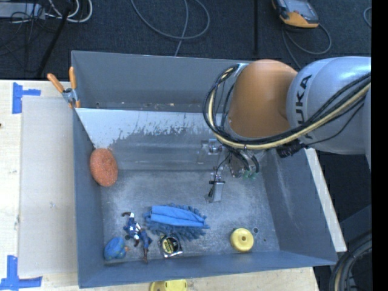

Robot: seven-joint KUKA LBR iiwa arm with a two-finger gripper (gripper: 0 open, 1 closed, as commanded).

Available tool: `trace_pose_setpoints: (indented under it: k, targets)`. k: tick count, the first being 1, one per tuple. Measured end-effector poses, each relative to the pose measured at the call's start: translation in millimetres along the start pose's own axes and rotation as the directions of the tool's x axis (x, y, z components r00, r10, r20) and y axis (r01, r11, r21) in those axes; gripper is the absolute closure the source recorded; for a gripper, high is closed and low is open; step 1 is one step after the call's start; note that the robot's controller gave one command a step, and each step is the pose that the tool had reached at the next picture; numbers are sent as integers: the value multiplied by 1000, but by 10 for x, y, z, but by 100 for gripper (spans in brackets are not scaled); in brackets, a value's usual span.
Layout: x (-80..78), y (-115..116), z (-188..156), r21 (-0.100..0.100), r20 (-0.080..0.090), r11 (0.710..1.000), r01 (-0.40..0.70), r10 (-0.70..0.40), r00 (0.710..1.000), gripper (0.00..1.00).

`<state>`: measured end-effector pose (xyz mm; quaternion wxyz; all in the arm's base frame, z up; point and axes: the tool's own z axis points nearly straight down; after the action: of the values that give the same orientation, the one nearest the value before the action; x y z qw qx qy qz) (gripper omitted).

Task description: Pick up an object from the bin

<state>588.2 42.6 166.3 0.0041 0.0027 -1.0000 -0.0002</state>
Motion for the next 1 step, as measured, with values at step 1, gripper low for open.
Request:
trace_pose_setpoints:
  k: [1]
  targets:
    - [-15, -2, -47, 0, 7, 1000, -1, 1, 1000, 0]
